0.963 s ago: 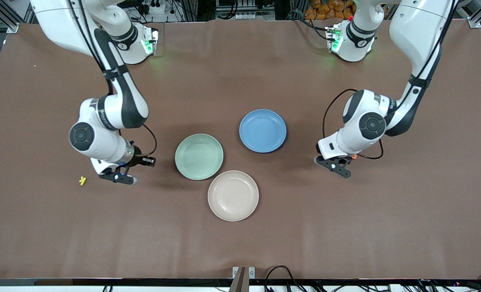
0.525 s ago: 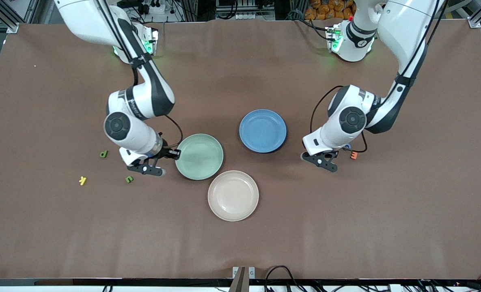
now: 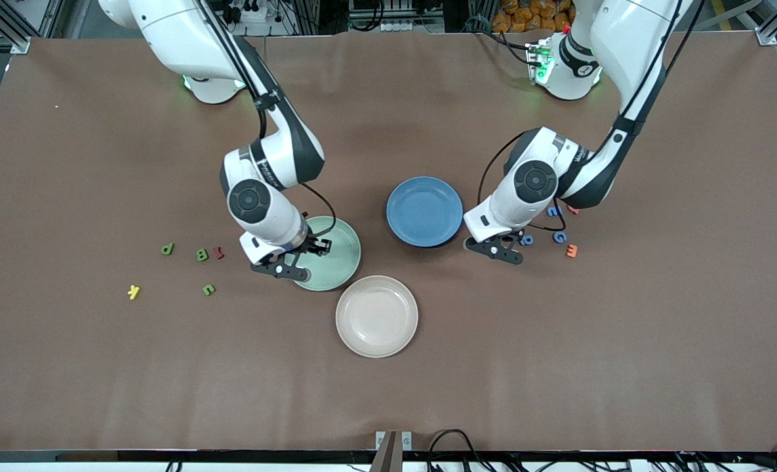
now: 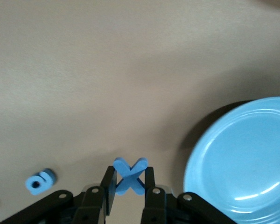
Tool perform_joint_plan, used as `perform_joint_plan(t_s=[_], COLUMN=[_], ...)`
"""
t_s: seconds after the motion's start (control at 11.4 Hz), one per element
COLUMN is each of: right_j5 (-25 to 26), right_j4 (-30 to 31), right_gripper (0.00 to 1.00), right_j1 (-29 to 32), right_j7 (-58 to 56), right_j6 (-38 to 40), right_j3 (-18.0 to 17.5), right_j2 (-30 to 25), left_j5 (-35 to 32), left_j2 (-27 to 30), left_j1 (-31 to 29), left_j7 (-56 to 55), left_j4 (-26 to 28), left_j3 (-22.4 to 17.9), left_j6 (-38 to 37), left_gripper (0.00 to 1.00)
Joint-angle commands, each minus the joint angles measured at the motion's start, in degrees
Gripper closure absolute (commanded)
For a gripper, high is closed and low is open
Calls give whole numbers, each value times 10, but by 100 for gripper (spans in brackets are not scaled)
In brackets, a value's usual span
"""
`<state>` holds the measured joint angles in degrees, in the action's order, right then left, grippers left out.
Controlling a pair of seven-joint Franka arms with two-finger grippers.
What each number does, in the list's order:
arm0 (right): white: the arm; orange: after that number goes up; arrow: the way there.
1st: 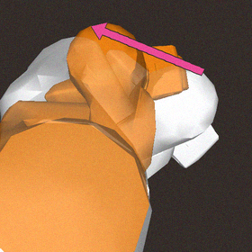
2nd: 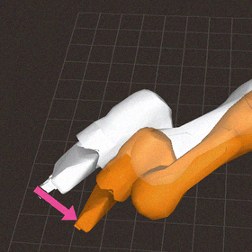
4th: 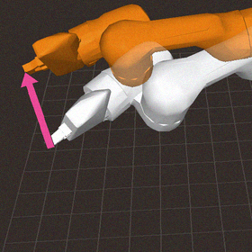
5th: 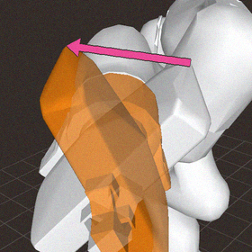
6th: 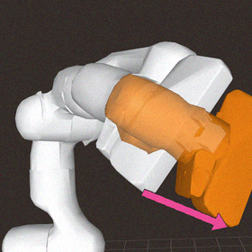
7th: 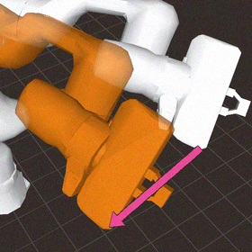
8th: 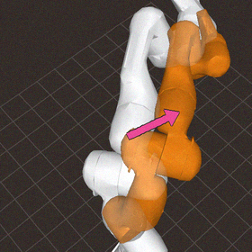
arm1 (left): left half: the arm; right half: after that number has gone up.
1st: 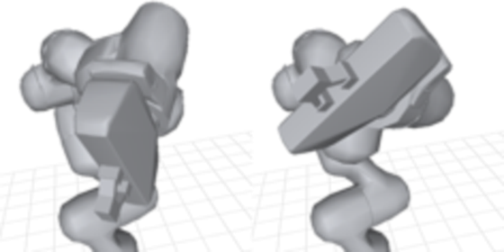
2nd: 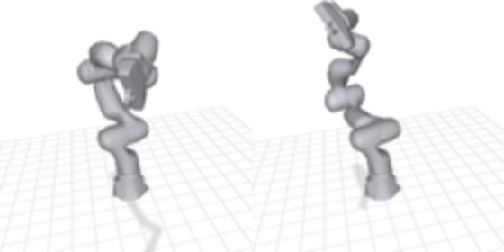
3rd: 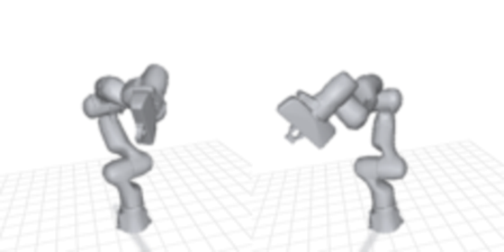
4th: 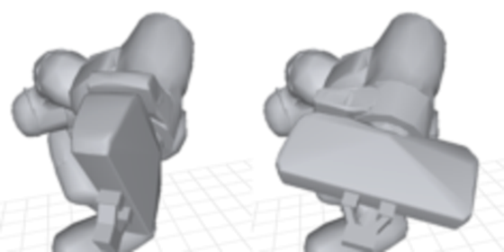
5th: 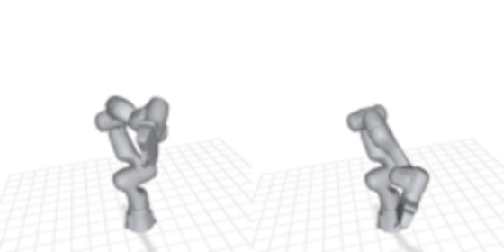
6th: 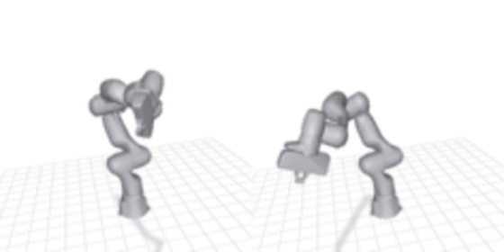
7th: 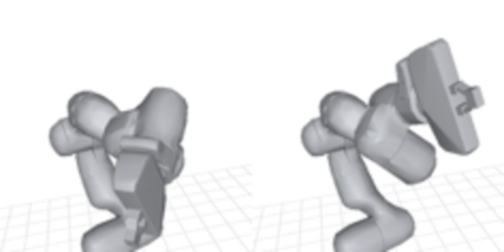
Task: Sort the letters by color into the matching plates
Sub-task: 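Place Z on green plate with the right gripper while the left gripper carries X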
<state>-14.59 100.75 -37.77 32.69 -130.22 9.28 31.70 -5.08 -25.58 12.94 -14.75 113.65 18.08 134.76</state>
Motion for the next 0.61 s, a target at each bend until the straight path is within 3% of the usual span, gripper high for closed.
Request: perform_joint_plan(t_s=[0.0, 0.53], right_j5=[-5, -4], right_j4=[-26, -23], right_gripper=[0, 0], right_j1=[-4, 35], right_j7=[5, -41], right_j6=[9, 12], right_j3=[5, 20], right_j2=[14, 0], left_j5=[-15, -13], left_j2=[-1, -31], left_j1=[31, 80], left_j7=[-76, -167], left_j4=[-10, -38], left_j3=[3, 2], left_j6=[-10, -9], left_gripper=[100, 100])
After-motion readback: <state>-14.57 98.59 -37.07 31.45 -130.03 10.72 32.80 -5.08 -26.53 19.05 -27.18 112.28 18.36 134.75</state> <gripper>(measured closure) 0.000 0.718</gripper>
